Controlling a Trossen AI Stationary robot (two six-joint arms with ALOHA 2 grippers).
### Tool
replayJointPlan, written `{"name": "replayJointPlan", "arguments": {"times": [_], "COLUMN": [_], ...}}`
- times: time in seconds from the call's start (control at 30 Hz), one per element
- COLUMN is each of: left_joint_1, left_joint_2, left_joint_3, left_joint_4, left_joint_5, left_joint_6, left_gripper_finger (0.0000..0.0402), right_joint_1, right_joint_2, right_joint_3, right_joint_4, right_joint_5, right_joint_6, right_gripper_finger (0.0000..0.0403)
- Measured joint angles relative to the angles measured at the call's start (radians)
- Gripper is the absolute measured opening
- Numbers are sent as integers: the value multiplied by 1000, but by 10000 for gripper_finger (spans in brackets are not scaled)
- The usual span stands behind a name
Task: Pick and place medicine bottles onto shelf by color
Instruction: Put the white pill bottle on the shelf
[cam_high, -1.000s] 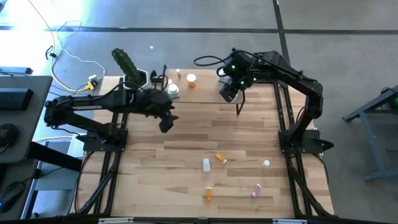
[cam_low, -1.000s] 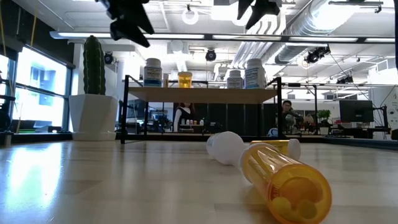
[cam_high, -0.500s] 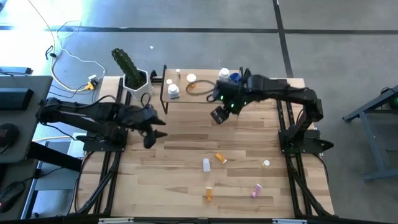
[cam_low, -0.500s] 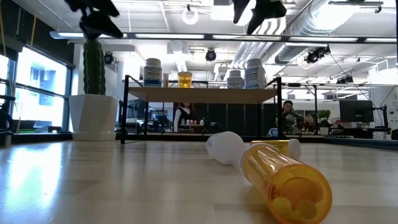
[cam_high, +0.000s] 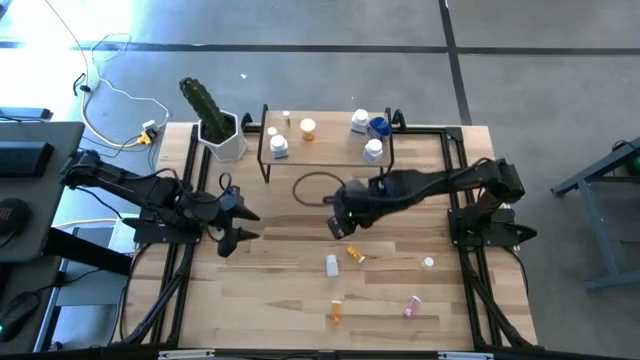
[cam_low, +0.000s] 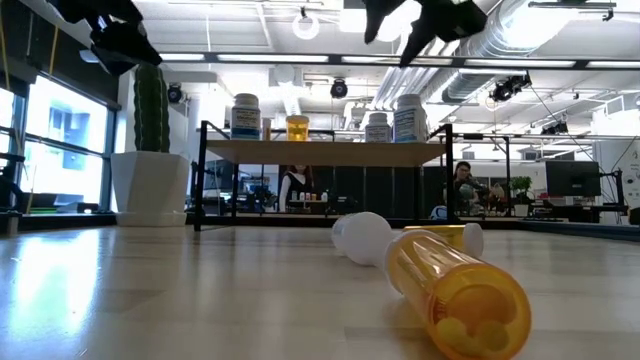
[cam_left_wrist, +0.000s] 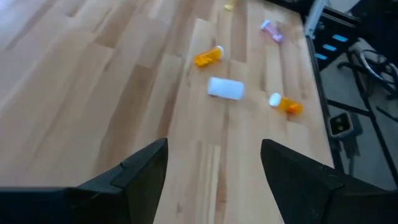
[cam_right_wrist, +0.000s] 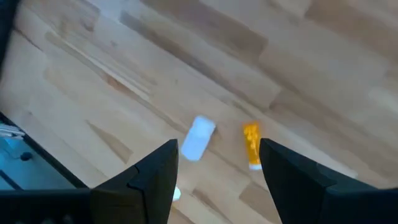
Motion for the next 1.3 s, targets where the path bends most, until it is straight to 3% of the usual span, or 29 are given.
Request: {"name": "replayJointPlan", "arguments": {"times": [0.47,0.67,0.97,1.3], "left_joint_1": [-140,-148,-148,-148], "left_joint_2": [3,3,4,4], "left_joint_3": [-14,-14,-14,-14], "left_joint_4": [37,53,52,51], "left_joint_5": [-38,-42,-56,-56], "left_joint_6": [-62,-70,-74,-74], "left_gripper_finger": [248,248,248,248], "right_joint_1": [112,137,141,143], "right_joint_2": [0,5,119,151], "right_joint_3": [-230,-279,-283,-227], "right_joint_4": [115,328,682,672], "right_joint_5": [-4,66,80,98], "right_joint_6": [210,305,282,205], "right_gripper_finger": [216,216,216,216]}}
